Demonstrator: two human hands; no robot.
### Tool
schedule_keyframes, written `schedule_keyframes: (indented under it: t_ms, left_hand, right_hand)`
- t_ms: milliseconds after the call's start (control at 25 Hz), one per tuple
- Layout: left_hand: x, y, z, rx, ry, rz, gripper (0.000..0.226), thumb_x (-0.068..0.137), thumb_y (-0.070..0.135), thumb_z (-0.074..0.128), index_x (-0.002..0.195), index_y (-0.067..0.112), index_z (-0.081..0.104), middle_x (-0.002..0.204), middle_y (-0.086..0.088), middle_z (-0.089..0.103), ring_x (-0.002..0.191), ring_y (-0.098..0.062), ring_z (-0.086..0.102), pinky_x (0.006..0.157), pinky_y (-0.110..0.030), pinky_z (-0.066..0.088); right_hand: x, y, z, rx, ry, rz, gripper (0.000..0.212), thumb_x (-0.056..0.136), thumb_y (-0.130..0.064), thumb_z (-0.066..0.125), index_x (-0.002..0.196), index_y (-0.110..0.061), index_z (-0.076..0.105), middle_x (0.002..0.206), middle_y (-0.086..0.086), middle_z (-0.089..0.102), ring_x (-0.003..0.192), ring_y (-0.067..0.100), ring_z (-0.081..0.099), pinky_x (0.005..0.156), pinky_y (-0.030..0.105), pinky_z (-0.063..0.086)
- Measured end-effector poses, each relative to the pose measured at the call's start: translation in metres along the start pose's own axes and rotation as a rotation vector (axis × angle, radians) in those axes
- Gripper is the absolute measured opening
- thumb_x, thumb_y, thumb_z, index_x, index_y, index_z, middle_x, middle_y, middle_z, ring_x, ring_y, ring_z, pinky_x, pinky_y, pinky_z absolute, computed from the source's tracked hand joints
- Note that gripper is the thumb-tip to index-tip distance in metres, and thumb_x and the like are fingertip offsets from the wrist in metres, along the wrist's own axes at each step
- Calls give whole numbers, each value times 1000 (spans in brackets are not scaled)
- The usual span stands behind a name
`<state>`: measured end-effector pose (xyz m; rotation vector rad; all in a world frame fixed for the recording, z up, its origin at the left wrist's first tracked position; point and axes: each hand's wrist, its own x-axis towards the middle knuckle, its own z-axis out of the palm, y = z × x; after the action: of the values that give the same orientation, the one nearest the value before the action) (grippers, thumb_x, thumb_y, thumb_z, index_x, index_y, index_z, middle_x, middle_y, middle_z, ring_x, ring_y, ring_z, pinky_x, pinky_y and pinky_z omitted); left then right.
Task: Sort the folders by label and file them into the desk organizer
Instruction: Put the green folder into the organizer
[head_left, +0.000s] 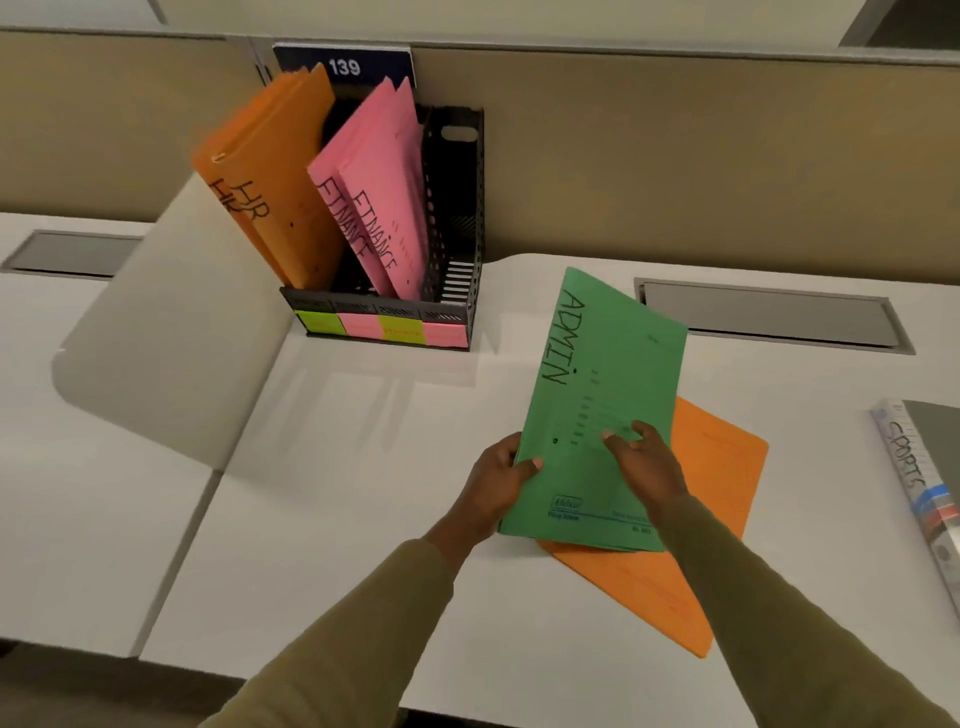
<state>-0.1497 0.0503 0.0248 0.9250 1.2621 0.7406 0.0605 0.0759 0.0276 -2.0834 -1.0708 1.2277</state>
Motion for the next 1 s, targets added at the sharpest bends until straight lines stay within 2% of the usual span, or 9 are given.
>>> schedule_keyframes:
  t_ms: [120, 280, 440, 520, 600, 680, 760, 840, 1000]
  left_hand:
    - [-11, 24, -32, -42, 2, 94, 33, 97, 10, 56, 126, 22, 64, 119, 1, 73, 107, -23, 70, 93, -47, 56]
    - [-16, 49, -70, -21, -1, 181, 39, 95, 1, 52, 128, 20, 63, 122, 1, 71, 112, -24, 67, 96, -51, 54]
    - [-13, 73, -99, 38, -7, 299, 40, 91, 4, 54, 124, 23, 66, 120, -2, 70, 115, -26, 63, 99, -46, 52]
    - [-6, 87, -113, 65, 44, 358, 42, 90, -1, 52, 121, 23, 67, 117, -3, 71, 111, -20, 64, 95, -37, 53]
    - [2, 102, -128, 77, 117, 409, 51, 88, -7, 49, 115, 32, 68, 113, 3, 72, 108, -13, 65, 93, -29, 52]
    - [12, 118, -144, 77, 178, 450, 59, 86, -8, 49, 109, 43, 68, 110, 13, 72, 109, -9, 65, 95, -28, 52]
    - [26, 134, -157, 74, 222, 469, 60, 87, -9, 50, 108, 44, 67, 110, 18, 71, 111, -5, 63, 95, -26, 53]
    - [43, 151, -165, 66, 258, 475, 58, 89, -11, 52, 113, 41, 64, 117, 12, 68, 118, -8, 59, 97, -26, 53]
    - [83, 176, -166, 93, 300, 467, 51, 90, -11, 53, 130, 20, 60, 134, -2, 60, 130, -17, 50, 106, -35, 48]
  right_hand:
    - [17, -43, 9, 164, 37, 16, 92, 73, -72, 59, 147, -22, 39, 145, 6, 49, 126, 31, 52, 104, 49, 44]
    - [31, -107, 25, 458, -60, -19, 77, 87, -73, 45, 145, -23, 42, 146, 2, 49, 126, 30, 50, 101, 50, 42]
    - [41, -182, 42, 620, -156, -91, 82, 82, -83, 39, 141, -27, 49, 142, 2, 53, 127, 28, 52, 105, 52, 43]
    - [44, -224, 50, 630, -191, -187, 62, 88, -76, 38, 111, -26, 64, 115, -1, 66, 107, 23, 61, 90, 44, 50]
    - [45, -266, 59, 632, -210, -318, 45, 99, -59, 34, 87, -29, 65, 87, -5, 69, 85, 17, 65, 75, 35, 50]
    - [43, -309, 68, 585, -237, -415, 43, 105, -45, 30, 89, -26, 65, 79, -6, 71, 73, 11, 67, 64, 28, 51]
    - [41, -347, 77, 556, -298, -499, 42, 106, -41, 30, 98, -22, 67, 89, -2, 72, 75, 12, 68, 69, 29, 53]
    - [44, -381, 84, 562, -339, -570, 40, 106, -38, 33, 102, -16, 66, 94, 2, 70, 82, 16, 67, 77, 34, 55]
    - [53, -431, 90, 449, -354, -623, 39, 104, -42, 36, 103, -15, 64, 92, 0, 67, 79, 13, 66, 76, 32, 54]
